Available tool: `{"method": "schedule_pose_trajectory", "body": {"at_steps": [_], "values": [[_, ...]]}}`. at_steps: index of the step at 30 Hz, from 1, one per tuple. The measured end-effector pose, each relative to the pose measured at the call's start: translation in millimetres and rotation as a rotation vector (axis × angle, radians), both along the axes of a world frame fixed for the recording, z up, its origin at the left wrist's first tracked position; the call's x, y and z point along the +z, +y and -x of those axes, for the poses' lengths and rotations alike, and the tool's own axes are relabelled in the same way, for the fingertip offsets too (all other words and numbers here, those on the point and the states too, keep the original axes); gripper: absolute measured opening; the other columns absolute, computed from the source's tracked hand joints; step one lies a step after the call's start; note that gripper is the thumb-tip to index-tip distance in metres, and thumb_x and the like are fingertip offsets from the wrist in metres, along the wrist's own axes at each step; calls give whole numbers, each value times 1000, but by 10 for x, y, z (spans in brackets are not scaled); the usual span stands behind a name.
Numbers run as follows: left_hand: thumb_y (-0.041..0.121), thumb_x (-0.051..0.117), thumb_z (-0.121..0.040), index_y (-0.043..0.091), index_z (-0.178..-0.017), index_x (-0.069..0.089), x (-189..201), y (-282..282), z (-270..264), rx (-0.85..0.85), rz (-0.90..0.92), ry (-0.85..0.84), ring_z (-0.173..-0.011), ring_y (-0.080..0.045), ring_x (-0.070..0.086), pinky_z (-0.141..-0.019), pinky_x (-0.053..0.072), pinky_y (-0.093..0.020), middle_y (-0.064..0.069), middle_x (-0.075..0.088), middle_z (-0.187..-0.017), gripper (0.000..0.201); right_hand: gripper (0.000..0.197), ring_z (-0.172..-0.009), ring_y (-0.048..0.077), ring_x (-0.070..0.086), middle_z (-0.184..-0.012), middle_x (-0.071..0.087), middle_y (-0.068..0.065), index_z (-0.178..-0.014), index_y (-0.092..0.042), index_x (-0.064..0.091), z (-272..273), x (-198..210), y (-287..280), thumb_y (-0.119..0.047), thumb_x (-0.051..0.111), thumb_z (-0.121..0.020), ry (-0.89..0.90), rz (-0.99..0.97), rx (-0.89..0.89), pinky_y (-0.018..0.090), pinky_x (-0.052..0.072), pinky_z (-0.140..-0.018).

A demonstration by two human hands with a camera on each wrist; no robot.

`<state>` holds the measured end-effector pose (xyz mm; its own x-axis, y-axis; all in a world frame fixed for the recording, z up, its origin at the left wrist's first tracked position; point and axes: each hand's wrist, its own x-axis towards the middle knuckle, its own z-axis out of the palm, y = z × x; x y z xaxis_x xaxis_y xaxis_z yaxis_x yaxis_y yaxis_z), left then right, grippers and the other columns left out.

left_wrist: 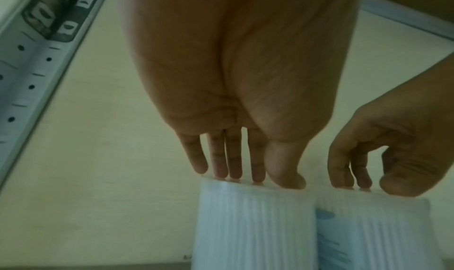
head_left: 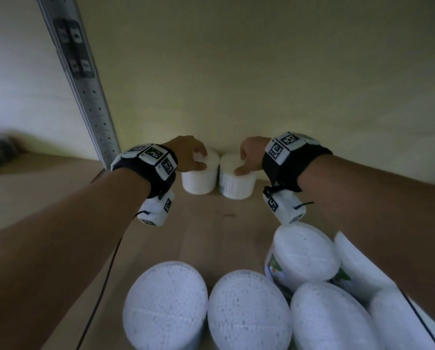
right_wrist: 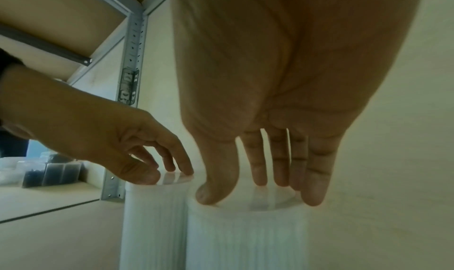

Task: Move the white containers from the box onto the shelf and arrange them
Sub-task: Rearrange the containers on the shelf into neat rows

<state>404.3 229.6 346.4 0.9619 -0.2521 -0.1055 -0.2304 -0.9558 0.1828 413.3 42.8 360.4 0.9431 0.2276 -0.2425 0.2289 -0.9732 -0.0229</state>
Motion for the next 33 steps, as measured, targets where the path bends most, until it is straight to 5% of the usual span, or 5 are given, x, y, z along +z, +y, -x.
{"method": "schedule_pose_trajectory", "body": {"at_steps": [9,16,25,30,33], "values": [[38,58,-90,19,-132,52,-10,-5,4,-19,10,-25,-125,-27,44,-103,36,-36,-8,44,-136,47,63,-87,16,44,-133,58,16,-129,2,55,-10,11,68,-42,66,-85,-18,90,-10,24,32,-56],[36,60,-89,18,-130,53,-15,-23,37,-11,23,-34,-124,-27,45,-101,37,-35,-9,46,-135,45,58,-119,28,57,-134,57,14,-129,0,56,34,15,25,-36,67,-86,-54,77,33,31,48,-95],[32,62,-89,16,-129,54,-12,-51,54,5,37,-37,-123,-28,47,-101,39,-36,-9,47,-136,44,53,-114,23,55,-140,49,7,-136,-15,52,117,128,-36,1,59,-86,-15,-17,72,27,43,-84],[30,61,-90,16,-130,53,-33,-54,71,9,54,-44,-124,-27,46,-101,38,-35,-9,46,-136,44,47,-120,27,56,-133,57,13,-130,-2,55,114,3,62,-32,55,-94,-105,0,0,30,45,-96],[30,60,-91,15,-131,52,-38,-64,76,7,49,-46,-125,-28,45,-101,38,-35,-9,45,-137,44,46,-122,25,56,-134,57,12,-132,-3,53,116,-50,121,-32,50,-97,-162,-44,-34,29,43,-101]]}}
